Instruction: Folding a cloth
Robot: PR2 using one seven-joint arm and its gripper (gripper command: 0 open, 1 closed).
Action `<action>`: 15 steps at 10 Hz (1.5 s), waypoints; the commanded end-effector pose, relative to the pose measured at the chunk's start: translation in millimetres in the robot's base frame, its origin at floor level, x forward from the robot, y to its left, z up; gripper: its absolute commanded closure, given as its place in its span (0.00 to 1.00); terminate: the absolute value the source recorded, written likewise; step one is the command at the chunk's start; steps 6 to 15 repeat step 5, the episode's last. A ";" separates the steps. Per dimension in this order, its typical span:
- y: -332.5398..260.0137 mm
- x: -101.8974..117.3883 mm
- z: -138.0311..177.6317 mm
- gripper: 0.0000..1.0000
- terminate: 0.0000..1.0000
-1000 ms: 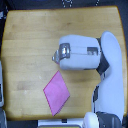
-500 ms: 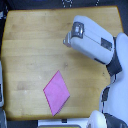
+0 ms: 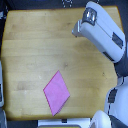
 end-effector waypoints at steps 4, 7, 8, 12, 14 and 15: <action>-54.5 0.5 77.5 0.00 0.00; -51.3 -2.2 78.1 0.00 1.00; -51.3 -2.2 78.1 0.00 1.00; -51.3 -2.2 78.1 0.00 1.00; -51.3 -2.2 78.1 0.00 1.00; -51.3 -2.2 78.1 0.00 1.00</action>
